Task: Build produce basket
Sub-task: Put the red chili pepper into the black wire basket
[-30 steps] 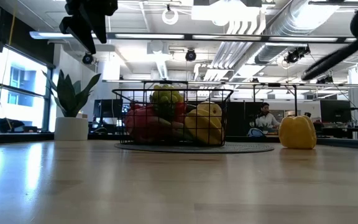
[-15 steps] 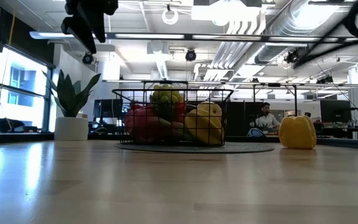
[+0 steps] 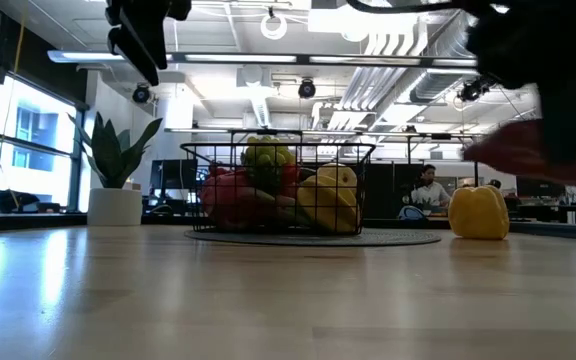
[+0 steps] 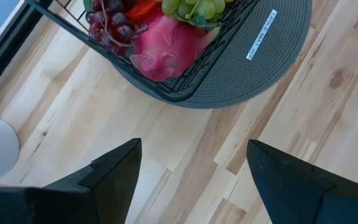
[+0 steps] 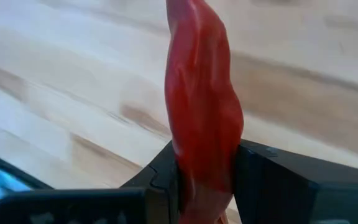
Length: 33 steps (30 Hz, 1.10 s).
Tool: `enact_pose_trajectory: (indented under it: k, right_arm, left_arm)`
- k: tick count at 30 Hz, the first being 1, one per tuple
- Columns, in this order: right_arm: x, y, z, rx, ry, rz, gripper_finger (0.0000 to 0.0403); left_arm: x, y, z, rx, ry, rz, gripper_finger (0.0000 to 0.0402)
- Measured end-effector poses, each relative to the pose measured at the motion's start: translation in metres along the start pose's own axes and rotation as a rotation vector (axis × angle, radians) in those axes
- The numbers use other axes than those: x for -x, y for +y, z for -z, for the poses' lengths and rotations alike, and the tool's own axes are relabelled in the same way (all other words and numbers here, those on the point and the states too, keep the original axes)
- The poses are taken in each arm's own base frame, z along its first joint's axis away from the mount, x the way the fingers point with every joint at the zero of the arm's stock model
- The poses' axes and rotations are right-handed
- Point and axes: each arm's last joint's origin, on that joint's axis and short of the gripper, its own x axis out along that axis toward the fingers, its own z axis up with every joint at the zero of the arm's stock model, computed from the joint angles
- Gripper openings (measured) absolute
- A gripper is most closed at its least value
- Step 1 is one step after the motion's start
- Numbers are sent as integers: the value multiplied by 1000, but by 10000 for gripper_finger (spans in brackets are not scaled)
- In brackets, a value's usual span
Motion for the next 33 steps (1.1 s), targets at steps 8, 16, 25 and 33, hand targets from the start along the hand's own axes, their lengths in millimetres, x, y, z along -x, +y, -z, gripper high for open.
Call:
enact_pose_trajectory:
  k: [8,16,25,33]
  right_arm:
    - [10,25,-46,32,-115,-183,77]
    - [15,48,-89,125,-202,-366,78]
    - [34,58,-139,280,-312,-483,79]
    - [53,51,-183,446,-373,-506,79]
  left_arm:
    - [0,-1,-2,-68,-24,8,282]
    - [0,-1,-3,-90,-31,10,282]
    - [0,-1,-3,-76,-31,12,282]
    - [0,-1,-3,22,-32,15,282]
